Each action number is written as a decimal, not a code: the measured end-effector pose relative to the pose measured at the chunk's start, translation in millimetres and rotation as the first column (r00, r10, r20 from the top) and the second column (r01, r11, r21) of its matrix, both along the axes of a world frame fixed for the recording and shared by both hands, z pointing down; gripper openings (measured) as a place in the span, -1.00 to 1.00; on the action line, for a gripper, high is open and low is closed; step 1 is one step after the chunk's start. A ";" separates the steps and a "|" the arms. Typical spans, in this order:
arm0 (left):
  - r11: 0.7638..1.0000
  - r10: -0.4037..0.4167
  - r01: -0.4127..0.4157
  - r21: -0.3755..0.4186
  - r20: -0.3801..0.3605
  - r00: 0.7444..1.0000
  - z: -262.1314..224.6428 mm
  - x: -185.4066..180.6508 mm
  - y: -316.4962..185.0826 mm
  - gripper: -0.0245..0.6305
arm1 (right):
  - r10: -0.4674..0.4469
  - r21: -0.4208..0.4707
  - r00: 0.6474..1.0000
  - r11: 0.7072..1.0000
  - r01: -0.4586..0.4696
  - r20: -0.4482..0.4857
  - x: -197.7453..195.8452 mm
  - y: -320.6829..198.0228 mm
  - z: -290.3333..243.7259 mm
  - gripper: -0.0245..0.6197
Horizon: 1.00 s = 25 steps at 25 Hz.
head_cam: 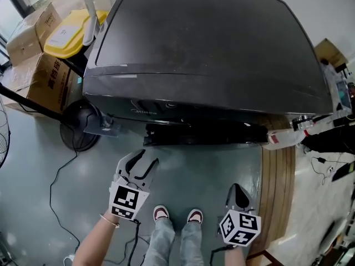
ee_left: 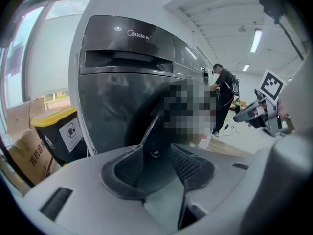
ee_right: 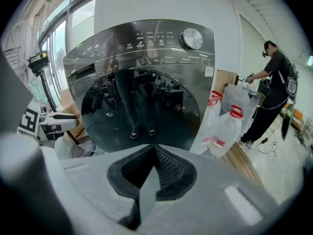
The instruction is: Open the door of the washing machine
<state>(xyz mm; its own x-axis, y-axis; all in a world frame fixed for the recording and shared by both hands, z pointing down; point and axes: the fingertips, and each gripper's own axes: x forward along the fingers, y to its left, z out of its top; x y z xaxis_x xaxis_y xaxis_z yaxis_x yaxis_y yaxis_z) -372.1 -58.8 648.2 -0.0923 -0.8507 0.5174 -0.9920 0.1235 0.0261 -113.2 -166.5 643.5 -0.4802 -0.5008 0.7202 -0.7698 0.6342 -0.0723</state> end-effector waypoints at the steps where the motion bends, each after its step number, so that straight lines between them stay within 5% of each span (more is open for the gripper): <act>1: 1.000 0.018 -0.018 -0.012 0.010 1.000 1.2 -1.9 -1.3 -0.39 | 0.009 -0.001 1.000 1.000 -0.009 0.000 0.8 -0.5 0.1 -0.90; 18: 0.974 0.219 -0.219 -0.048 -0.008 0.976 19.8 -13.7 -34.8 -0.32 | 0.044 -0.042 0.999 0.998 -0.044 -0.009 12.7 5.0 3.9 -0.90; 25: 0.974 0.224 -0.224 -0.035 0.006 0.975 21.7 -15.2 -39.0 -0.36 | 0.033 -0.058 0.999 0.998 -0.033 -0.014 15.7 9.0 8.2 -0.90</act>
<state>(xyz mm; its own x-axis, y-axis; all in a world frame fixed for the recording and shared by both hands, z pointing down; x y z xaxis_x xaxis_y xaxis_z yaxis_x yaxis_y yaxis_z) -387.3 -97.8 669.9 0.0929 -0.8323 0.5464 -0.9948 -0.1010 0.0153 -97.5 -157.5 651.8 -0.4541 -0.4729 0.7551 -0.7914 0.6034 -0.0981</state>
